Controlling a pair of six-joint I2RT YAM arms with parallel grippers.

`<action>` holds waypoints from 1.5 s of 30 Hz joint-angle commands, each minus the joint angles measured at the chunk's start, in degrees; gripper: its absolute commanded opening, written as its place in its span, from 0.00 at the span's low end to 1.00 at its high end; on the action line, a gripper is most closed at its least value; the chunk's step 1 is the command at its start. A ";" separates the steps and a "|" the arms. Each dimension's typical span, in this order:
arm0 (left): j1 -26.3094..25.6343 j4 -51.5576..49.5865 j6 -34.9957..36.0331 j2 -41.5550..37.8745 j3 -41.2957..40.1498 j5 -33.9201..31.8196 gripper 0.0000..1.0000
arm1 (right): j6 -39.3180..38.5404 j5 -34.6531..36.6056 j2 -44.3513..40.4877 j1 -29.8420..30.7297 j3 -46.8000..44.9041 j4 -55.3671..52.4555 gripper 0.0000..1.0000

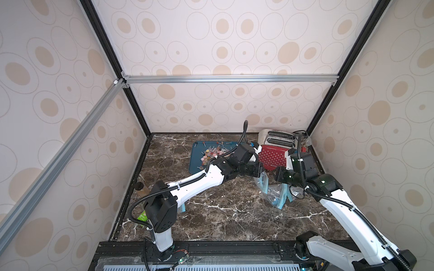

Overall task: Pour candies out of the ziploc bag
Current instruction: 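Pour the candies out of the ziploc bag onto the tray, then place the ziploc bag in the ziploc bag.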

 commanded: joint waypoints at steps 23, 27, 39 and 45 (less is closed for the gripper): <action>-0.98 14.37 -7.11 25.05 12.12 0.73 0.18 | 0.00 12.52 -8.75 -1.00 0.74 -11.61 0.42; -0.99 11.10 -4.67 22.11 10.27 -1.48 0.51 | 0.12 11.82 -8.33 -0.99 0.49 -11.13 0.43; -0.86 -9.45 2.99 10.95 10.85 -12.51 0.99 | -2.01 4.57 -5.66 -0.95 -0.56 -9.08 0.43; 3.82 -21.07 1.83 -2.83 0.53 -20.40 0.99 | -3.64 -7.46 1.96 1.23 -1.03 -4.63 0.42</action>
